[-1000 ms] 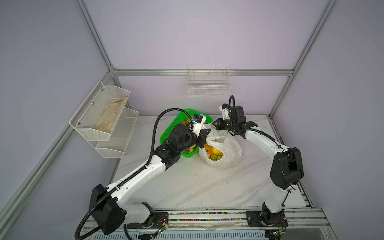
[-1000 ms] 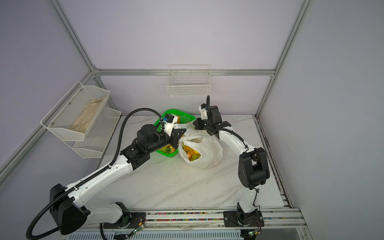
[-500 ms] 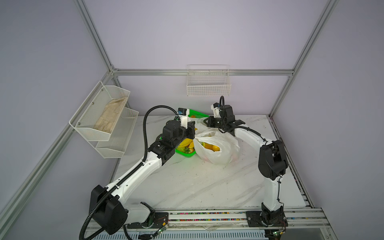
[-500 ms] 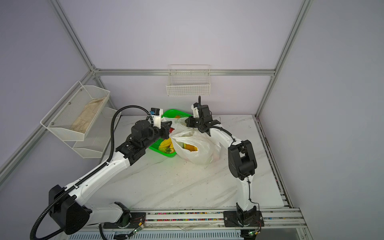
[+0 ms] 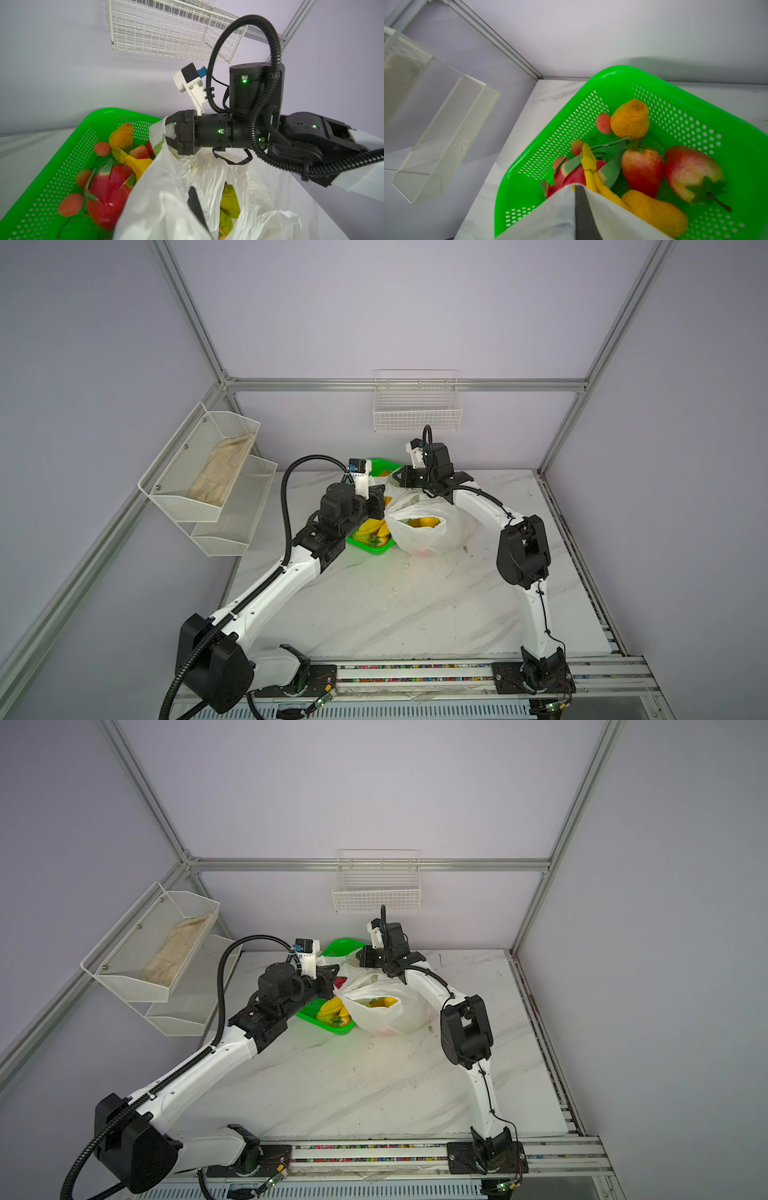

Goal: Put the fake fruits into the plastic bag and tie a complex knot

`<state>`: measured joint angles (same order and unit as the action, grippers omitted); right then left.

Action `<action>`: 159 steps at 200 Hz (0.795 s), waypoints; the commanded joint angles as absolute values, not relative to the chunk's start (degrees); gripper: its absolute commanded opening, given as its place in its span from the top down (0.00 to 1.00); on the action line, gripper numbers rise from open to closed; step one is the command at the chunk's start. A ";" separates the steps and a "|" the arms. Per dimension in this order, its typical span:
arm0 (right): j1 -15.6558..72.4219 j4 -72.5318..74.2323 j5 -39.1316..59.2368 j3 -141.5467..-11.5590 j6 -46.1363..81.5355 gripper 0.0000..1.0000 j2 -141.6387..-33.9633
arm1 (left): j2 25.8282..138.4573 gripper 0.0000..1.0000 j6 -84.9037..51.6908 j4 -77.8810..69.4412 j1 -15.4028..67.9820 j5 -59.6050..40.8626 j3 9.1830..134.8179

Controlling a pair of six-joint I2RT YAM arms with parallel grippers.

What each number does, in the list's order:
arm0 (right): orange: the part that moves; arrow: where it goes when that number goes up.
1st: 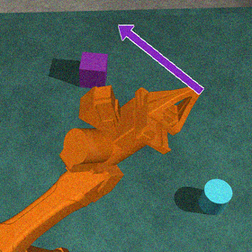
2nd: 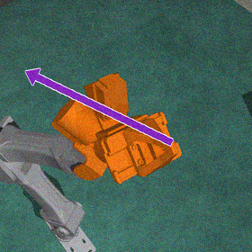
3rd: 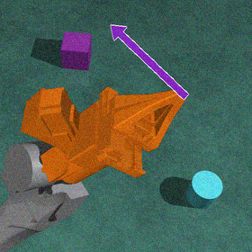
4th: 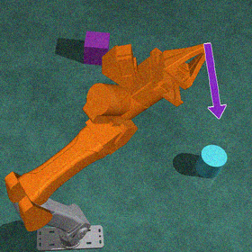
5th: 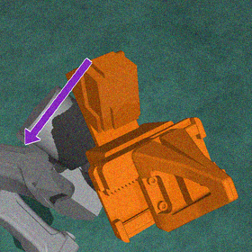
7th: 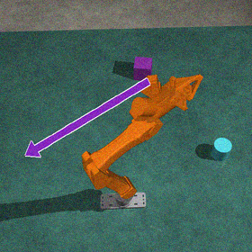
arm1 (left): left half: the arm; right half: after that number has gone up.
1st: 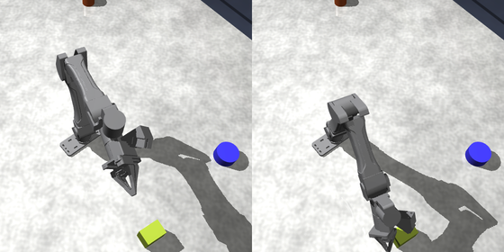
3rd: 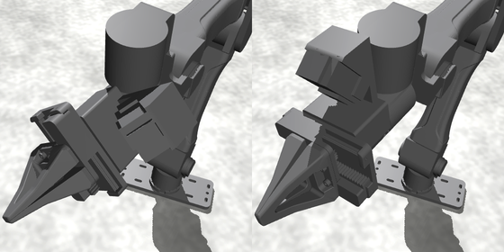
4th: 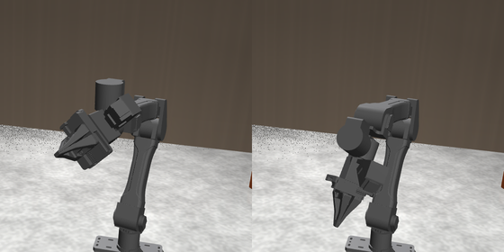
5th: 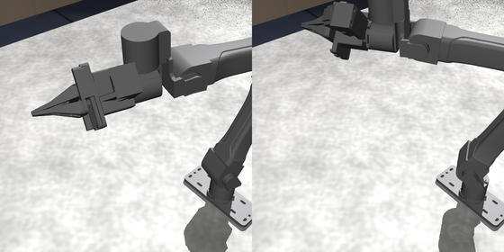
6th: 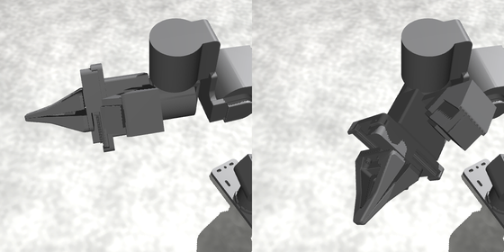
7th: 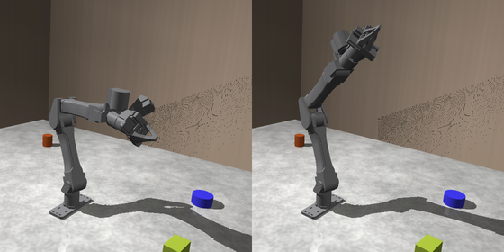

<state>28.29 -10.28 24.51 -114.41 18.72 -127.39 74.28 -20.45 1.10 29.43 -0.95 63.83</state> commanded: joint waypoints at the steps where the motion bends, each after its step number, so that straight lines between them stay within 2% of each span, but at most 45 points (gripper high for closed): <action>1: 28.20 -16.95 18.09 -114.38 11.47 0.86 -122.80 | 72.86 1.00 -21.47 -2.27 31.59 -4.83 61.97; 24: 27.95 -19.60 11.66 -111.26 7.23 0.74 -118.08 | 72.76 1.00 -22.03 -2.11 32.68 -4.57 61.76; 38: 27.96 -21.35 7.48 -109.80 5.11 0.61 -115.39 | 72.76 1.00 -22.24 -2.21 32.70 -4.83 61.84; 87: 28.00 -24.16 -3.28 -101.90 1.01 0.33 -104.37 | 73.23 1.00 -21.61 -0.42 32.58 -5.30 62.42; 106: 28.04 -24.18 -3.61 -97.90 -0.17 0.30 -99.29 | 73.04 1.00 -20.54 0.04 32.31 -4.91 62.61; 159: 28.60 -15.82 8.68 -81.95 -2.01 0.26 -79.40 | 74.24 1.00 -18.99 2.24 29.77 -7.53 65.08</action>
<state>28.05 -20.21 2.63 -86.80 0.86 -87.42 74.28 -20.43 2.46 30.79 -5.54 63.86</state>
